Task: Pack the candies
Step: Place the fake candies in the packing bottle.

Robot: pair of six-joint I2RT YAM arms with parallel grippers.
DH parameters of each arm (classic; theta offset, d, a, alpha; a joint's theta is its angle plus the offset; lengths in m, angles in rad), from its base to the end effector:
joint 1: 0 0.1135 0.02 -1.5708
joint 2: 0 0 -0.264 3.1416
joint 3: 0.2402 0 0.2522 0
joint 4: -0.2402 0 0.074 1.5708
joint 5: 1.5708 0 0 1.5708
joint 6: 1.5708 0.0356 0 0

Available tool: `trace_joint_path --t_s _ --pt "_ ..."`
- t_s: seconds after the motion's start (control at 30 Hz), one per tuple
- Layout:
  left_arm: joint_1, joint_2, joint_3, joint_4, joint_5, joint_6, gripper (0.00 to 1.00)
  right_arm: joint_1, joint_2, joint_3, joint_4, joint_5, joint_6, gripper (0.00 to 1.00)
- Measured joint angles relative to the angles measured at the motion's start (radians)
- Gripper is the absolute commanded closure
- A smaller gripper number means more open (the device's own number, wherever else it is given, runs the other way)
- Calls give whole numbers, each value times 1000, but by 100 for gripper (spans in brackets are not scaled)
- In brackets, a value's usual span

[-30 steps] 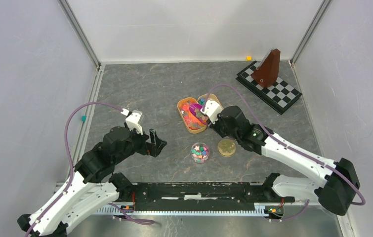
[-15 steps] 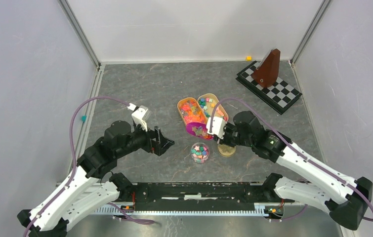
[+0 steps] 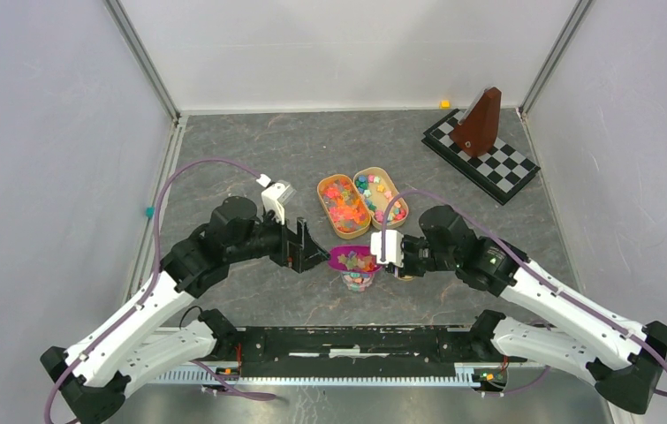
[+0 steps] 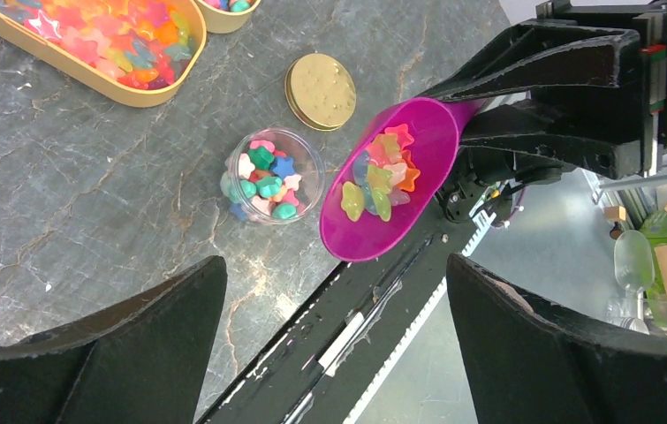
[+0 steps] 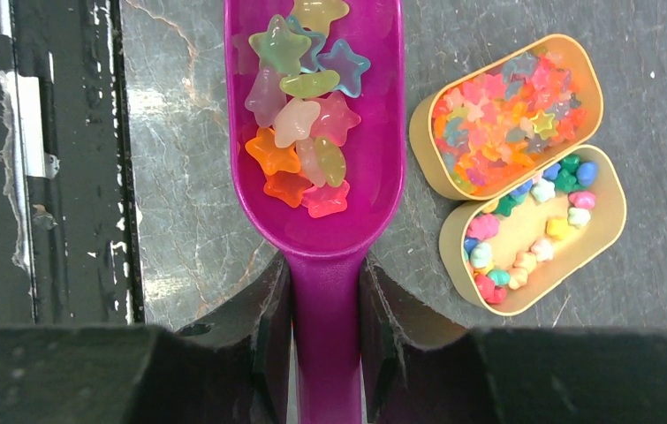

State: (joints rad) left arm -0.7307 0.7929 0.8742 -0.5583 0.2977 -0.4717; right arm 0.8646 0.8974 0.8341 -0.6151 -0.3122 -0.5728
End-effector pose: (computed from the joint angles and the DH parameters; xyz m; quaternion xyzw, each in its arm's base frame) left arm 0.1196 -0.1212 0.3317 0.1856 0.8277 -0.3954 0.3525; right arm 0.1134 0.1498 0.2966 -0.6372 0.6265 0.2007 0.4014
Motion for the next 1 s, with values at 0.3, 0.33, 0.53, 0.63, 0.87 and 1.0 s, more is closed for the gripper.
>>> trace_joint_path --t_s 0.3,0.33,0.53,0.63,0.87,1.0 --pt "0 24 0 7 24 0 0 6 -11 31 4 -39 4 100" --pt "0 25 0 7 24 0 0 6 -14 34 5 -43 4 100" --pt "0 26 0 7 23 0 0 6 -39 51 7 -59 7 100" --pt "0 29 0 6 21 0 0 6 -55 57 7 -71 7 100" --pt "0 32 0 6 18 0 0 6 -98 60 8 -97 8 100" --pt "0 32 0 6 19 0 0 6 -121 60 13 -113 18 100"
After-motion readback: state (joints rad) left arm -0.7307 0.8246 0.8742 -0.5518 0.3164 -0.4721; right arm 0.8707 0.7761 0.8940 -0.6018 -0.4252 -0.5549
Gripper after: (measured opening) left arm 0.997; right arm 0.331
